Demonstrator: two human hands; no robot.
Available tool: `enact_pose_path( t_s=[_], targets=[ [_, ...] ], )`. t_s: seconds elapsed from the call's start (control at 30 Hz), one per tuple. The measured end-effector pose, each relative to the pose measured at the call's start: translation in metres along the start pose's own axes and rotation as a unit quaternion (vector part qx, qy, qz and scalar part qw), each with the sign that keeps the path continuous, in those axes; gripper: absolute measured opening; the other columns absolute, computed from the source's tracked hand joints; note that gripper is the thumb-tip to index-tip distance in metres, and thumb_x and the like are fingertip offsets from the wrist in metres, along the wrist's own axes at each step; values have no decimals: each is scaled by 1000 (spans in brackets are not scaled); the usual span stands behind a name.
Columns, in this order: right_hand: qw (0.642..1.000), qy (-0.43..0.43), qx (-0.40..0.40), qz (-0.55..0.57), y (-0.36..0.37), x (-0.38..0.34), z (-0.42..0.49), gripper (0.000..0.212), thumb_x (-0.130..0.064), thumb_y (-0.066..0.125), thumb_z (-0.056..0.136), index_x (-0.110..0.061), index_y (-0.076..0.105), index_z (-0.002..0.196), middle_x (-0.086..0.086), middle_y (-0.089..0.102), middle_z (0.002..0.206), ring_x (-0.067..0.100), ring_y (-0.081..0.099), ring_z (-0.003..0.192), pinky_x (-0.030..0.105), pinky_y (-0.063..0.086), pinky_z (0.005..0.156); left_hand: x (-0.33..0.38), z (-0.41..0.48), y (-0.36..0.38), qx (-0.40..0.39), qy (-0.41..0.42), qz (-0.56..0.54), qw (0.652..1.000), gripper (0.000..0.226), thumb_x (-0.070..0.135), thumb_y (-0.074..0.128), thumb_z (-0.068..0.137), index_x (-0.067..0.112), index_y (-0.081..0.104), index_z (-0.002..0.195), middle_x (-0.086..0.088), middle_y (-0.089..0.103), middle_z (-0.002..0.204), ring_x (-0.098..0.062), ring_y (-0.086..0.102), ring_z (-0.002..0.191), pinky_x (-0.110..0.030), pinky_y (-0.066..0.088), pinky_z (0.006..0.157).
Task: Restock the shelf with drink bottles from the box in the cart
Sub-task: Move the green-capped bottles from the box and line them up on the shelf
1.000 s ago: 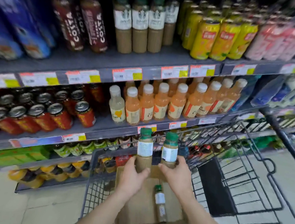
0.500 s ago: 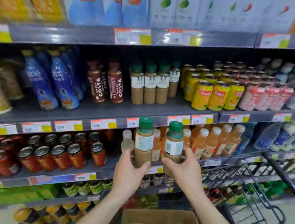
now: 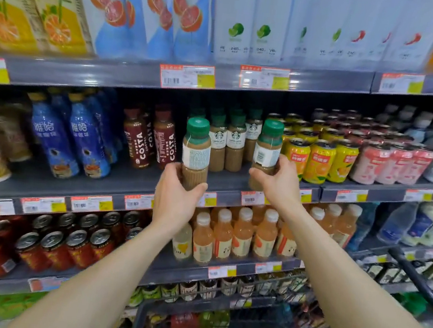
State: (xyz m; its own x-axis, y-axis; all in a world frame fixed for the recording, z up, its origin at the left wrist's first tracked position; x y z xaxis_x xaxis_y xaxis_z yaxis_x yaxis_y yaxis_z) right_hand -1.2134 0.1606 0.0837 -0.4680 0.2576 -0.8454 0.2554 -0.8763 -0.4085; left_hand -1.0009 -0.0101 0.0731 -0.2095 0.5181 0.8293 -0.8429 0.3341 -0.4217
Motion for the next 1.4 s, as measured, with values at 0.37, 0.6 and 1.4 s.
enact_pose_path(
  t_s=[0.37,0.6,1.4],
  targets=[
    [999,29,-11,-14,37,27,63,57,-20,75,83,-9,49,132,11,52,125,27,56,115,40,47,98,-24,51,22,28,-37,52,998,55,31,82,78,20,48,120,1,58,119,-20,57,109,-36,48,87],
    [999,25,-32,8,50,36,71,55,-10,63,90,-16,43,140,5,59,133,27,54,124,26,39,94,-37,55,37,34,-47,81,995,55,34,83,76,17,47,114,-1,57,116,-23,57,106,-37,48,83],
    [990,64,13,-123,68,40,87,56,-22,71,88,-8,43,134,19,50,131,41,54,116,43,47,90,-35,52,43,-7,-49,121,991,47,34,73,86,20,46,121,-1,64,114,-23,61,104,-41,53,84]
  ],
)
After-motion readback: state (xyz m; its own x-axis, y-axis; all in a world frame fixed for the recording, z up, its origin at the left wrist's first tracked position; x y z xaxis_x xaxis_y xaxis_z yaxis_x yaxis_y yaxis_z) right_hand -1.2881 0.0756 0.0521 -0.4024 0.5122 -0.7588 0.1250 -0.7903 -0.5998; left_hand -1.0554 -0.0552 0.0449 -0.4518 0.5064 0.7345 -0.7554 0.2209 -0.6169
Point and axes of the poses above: each hand's wrist, its own z-axis towards the middle knuckle, its own y-axis out of the palm, x = y × z, the point moved 8 cm from there along z, towards the middle knuckle
